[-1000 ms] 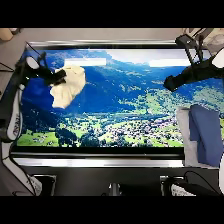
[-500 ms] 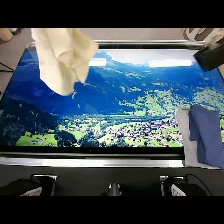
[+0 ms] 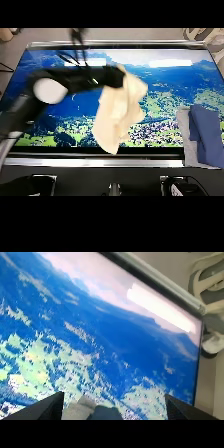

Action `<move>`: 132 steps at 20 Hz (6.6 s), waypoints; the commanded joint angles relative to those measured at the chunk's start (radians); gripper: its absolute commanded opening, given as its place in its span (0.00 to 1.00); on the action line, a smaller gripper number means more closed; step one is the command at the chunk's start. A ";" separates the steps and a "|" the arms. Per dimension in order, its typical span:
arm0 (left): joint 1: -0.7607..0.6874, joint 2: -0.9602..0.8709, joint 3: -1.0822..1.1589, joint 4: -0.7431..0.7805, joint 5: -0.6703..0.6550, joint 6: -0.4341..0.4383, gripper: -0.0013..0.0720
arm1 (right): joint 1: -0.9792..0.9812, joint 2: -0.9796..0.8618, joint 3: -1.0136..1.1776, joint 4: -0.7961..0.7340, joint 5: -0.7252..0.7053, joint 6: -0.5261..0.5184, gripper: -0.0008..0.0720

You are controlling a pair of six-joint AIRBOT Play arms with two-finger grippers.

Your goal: Fold the shirts.

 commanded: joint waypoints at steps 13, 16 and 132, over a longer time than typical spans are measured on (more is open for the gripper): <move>0.440 0.046 -0.155 0.077 -0.702 0.092 0.93 | 0.000 -0.372 -0.406 0.328 0.122 -0.036 0.85; 0.414 0.149 -0.462 -0.030 -0.575 0.053 0.93 | 0.001 -0.361 -0.589 0.460 0.057 -0.094 0.85; 0.489 0.878 0.059 0.360 -0.045 -0.085 0.05 | 0.143 0.212 0.090 -0.098 -0.645 0.008 0.04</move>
